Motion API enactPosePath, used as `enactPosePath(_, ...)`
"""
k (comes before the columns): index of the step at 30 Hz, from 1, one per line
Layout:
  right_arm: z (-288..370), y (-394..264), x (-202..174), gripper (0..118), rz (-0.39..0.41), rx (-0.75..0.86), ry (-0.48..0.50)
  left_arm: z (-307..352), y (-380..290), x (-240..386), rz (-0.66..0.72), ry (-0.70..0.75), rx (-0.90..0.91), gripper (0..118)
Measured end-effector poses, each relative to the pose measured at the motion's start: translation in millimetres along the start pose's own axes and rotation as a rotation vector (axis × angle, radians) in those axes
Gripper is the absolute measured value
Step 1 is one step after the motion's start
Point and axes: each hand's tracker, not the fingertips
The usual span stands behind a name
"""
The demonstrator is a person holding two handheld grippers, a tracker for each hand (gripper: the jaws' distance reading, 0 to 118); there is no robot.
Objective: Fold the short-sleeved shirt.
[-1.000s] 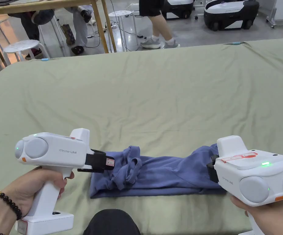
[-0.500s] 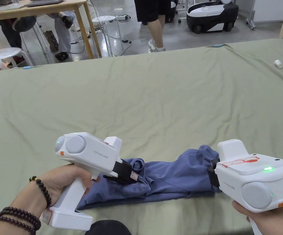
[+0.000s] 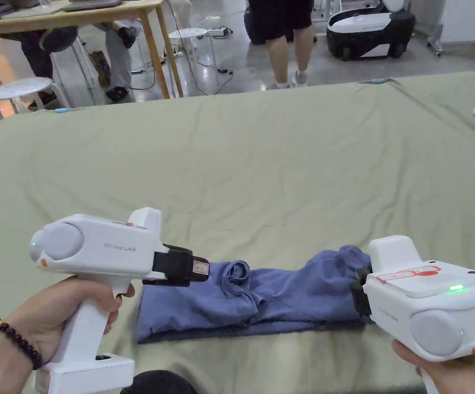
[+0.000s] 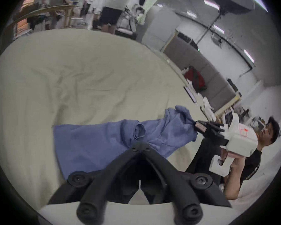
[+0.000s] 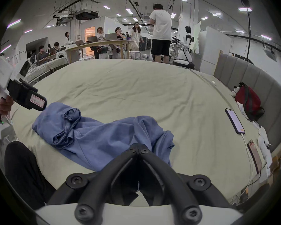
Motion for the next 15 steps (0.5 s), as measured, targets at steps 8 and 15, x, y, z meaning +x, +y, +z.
enactPosePath(8, 11, 0, -12, 0, 0.033, 0.013, 0.039, 17, -24, -47, 0.136, 0.115, 0.065, 16)
enactPosePath(15, 14, -3, -12, 0, 0.043, 0.009, 0.056, 13, -38, -38, 0.178, 0.191, 0.168, 114)
